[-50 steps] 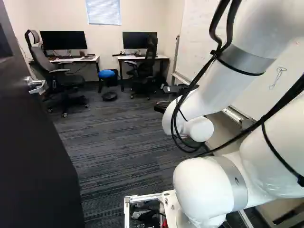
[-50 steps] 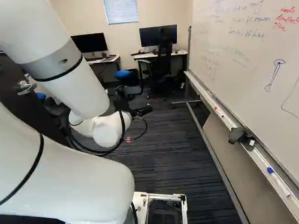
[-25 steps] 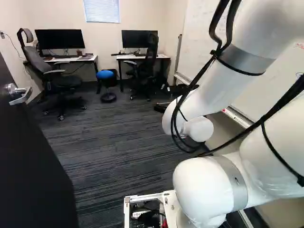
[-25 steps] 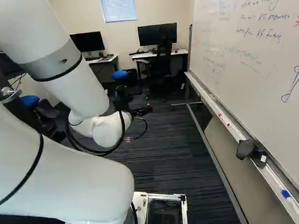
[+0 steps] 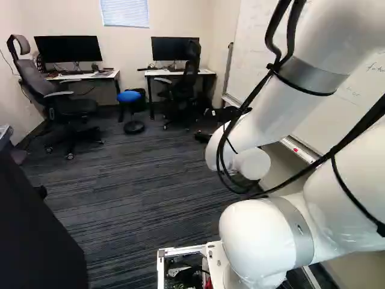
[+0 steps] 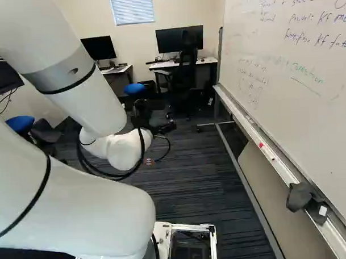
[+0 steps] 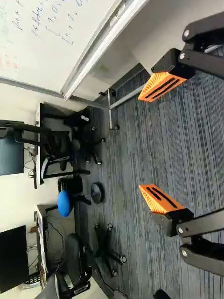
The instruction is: Open the door and move inside
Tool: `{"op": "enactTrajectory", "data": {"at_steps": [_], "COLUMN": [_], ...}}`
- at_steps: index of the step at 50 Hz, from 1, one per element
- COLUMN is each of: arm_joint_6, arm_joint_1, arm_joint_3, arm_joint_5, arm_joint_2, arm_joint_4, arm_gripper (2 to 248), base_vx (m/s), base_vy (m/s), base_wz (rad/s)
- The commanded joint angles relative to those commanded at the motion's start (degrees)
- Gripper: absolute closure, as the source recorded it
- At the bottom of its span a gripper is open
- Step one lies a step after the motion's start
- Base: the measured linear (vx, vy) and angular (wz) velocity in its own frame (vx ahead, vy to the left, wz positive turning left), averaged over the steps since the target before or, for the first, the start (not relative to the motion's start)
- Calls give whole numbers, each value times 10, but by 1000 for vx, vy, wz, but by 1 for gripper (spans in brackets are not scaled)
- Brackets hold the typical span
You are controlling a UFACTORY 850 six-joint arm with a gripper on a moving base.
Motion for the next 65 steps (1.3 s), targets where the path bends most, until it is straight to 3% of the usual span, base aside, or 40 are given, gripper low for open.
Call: {"op": "enactTrajectory", "data": {"at_steps": [65], "arm_joint_6": [0], "arm_joint_1": [0], "arm_joint_3": [0], "arm_joint_5": [0], "arm_joint_2": [0], "arm_joint_4": [0], "arm_gripper": [3], "base_vx": [251], "base_vy": [1], "base_wz": [-22]}}
